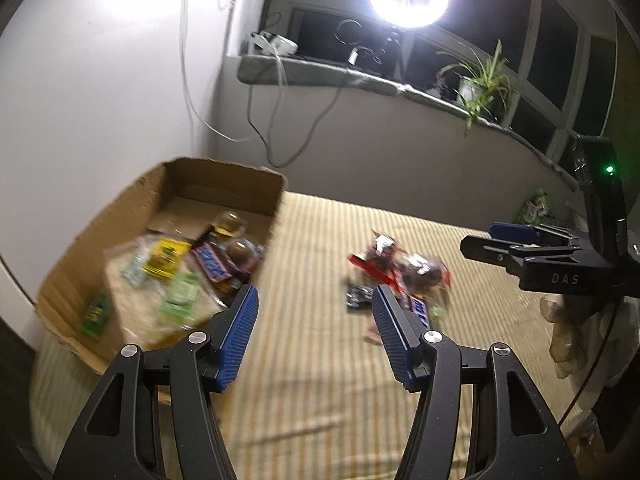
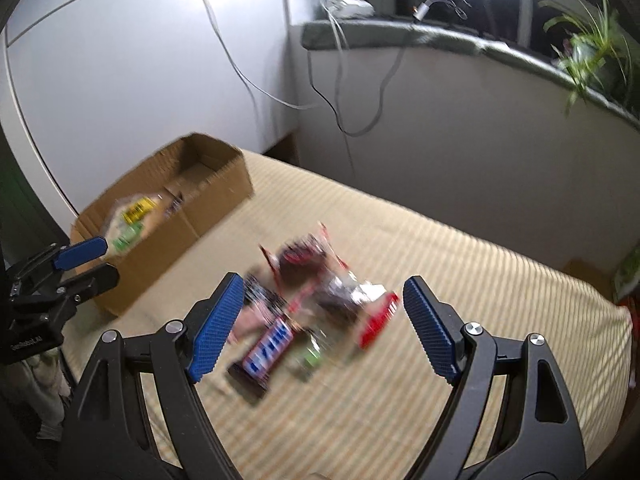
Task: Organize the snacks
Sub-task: 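Move both open tools back to the loose snacks, then grasp the Snickers bar with the left tool while the right tool grasps the green candy pack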
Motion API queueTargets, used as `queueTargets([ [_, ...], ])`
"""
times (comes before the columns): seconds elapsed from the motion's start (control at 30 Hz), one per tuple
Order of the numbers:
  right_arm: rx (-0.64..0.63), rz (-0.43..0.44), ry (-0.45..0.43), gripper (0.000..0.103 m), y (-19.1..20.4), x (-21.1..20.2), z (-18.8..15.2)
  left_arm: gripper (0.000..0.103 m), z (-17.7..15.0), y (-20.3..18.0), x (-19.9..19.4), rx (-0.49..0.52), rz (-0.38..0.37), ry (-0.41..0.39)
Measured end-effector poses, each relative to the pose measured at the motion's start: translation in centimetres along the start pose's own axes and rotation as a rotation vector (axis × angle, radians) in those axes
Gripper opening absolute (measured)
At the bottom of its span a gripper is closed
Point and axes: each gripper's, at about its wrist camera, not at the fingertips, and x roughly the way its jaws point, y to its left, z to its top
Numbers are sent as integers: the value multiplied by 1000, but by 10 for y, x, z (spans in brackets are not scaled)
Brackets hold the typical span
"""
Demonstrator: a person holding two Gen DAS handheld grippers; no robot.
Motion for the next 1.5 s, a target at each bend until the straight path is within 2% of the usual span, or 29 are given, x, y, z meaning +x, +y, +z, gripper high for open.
queueTargets([
  [0.13, 35, 14, 39, 82, -16, 3, -17, 58, -7, -17, 10, 18, -36, 33],
  [0.47, 53, 107, 157, 45, -15, 37, -45, 43, -23, -53, 41, 53, -130, 135],
  [0.57, 50, 118, 178, 44, -13, 49, -48, 41, -27, -60, 48, 66, -151, 162],
  [0.67, 51, 125, 190, 37, -13, 57, -47, 41, -30, -65, 54, 82, -159, 182],
  [0.97, -1, 112, 200, 36, -8, 67, -43, 41, -31, -73, 70, 105, -186, 212],
  [1.23, -79, 49, 222, 35, -7, 69, -48, 41, -32, -87, 84, 159, -172, 228],
  [1.33, -86, 52, 220, 34, -9, 66, -49, 41, -31, -88, 88, 168, -163, 231],
  [1.5, -89, 34, 211, 25, -12, 67, -50, 41, -32, -94, 99, 180, -143, 251],
])
